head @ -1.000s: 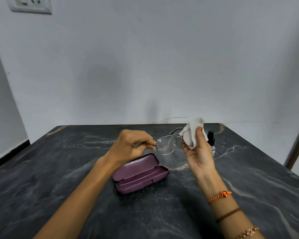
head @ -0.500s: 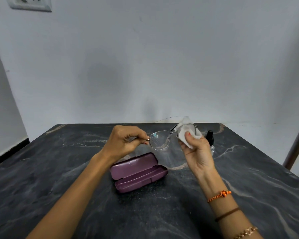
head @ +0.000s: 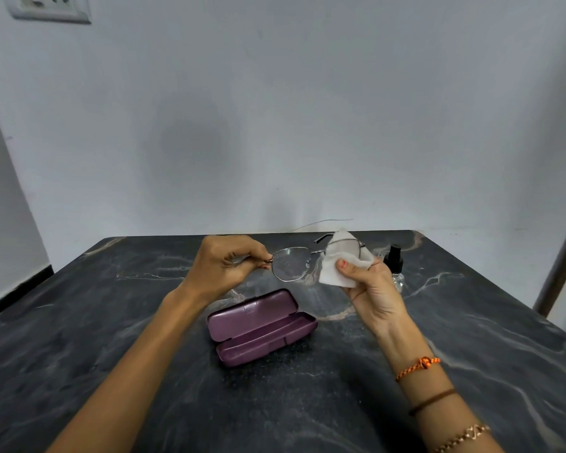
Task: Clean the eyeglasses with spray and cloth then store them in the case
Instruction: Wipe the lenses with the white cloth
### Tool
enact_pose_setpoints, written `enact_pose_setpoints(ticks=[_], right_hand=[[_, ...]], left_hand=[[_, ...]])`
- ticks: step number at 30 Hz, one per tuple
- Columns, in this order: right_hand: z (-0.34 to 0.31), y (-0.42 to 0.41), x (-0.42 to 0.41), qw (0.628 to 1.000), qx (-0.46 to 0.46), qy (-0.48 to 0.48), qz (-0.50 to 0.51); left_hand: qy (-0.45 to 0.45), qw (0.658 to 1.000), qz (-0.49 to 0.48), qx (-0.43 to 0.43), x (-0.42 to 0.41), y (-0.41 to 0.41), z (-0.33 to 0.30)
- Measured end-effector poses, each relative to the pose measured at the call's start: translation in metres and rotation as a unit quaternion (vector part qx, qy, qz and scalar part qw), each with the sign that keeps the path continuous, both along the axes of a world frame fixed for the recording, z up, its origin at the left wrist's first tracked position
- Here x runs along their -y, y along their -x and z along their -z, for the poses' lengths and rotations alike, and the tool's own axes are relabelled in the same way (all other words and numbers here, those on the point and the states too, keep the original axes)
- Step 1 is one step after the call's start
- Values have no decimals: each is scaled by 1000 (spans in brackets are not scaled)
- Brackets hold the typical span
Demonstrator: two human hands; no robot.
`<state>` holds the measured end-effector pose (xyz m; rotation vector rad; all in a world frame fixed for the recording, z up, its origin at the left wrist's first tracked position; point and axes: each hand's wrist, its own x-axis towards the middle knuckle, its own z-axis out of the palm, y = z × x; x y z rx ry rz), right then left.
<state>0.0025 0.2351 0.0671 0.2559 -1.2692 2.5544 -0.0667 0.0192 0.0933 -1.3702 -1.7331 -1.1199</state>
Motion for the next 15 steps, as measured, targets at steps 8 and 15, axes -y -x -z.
enact_pose_setpoints(ticks=[8, 15], right_hand=[[0, -1, 8, 998, 20, 57, 15], [4, 4, 18, 987, 12, 158, 3]], left_hand=[[3, 1000, -6, -6, -2, -2, -1], [9, 999, 33, -37, -11, -8, 2]])
